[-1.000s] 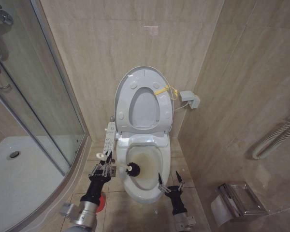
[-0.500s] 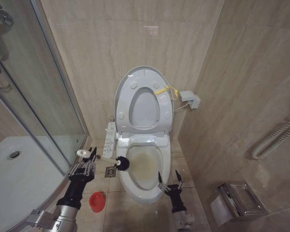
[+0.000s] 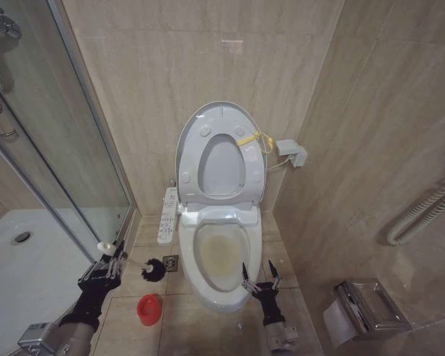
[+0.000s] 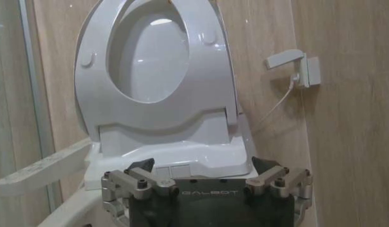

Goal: Open the toilet lid, clean the toilet bowl with a toilet brush, close the toilet lid, and flush.

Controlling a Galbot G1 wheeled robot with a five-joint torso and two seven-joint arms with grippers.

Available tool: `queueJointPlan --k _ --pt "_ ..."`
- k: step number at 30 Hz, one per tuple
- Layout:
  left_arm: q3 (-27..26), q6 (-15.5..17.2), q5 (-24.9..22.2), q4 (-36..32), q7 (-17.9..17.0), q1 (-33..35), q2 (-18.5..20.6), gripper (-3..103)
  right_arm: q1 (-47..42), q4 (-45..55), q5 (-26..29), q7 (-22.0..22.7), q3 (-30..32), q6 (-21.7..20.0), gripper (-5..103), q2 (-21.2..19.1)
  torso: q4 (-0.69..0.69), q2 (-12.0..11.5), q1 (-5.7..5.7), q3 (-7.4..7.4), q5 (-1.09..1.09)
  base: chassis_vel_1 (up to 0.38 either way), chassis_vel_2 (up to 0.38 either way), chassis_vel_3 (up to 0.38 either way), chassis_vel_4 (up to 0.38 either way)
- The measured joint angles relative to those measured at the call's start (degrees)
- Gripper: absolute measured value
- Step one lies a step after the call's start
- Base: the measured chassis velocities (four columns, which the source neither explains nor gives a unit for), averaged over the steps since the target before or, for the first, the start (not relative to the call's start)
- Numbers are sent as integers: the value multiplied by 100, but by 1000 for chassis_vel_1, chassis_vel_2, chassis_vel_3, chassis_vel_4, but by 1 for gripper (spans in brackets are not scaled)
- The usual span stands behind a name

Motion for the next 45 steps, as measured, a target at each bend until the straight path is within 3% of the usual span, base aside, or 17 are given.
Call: queueJointPlan --k 3,4,7,8,12,26,45 --pt "243 -69 80 861 8 -296 -139 19 -7 10 0 -3 -9 4 100 -1 0 0 1 0 -1 0 0 0 0" --pt "243 -69 80 861 8 -296 -139 19 -7 10 0 -3 -9 4 100 -1 0 0 1 0 -1 0 0 0 0" --pt "440 -332 119 1725 135 -639 -288 19 -55 63 1 -7 -9 12 100 -1 1 0 1 0 -2 0 0 0 0" --pt "440 -332 119 1725 135 -639 -288 19 -55 63 1 -7 -9 12 100 -1 1 0 1 0 -2 0 0 0 0" --pt "540 -822 253 2561 407 -1060 -413 19 -138 146 11 -8 29 21 100 0 0 0 1 0 3 0 0 0 0" --pt "680 -1110 274 3962 596 -1951 -541 19 -178 154 -1 -13 55 35 100 4 -1 0 1 0 2 0 0 0 0" --pt "886 -1193 372 5037 795 -2424 -746 19 -162 61 -2 -13 82 41 100 5 0 0 1 0 4 0 0 0 0"
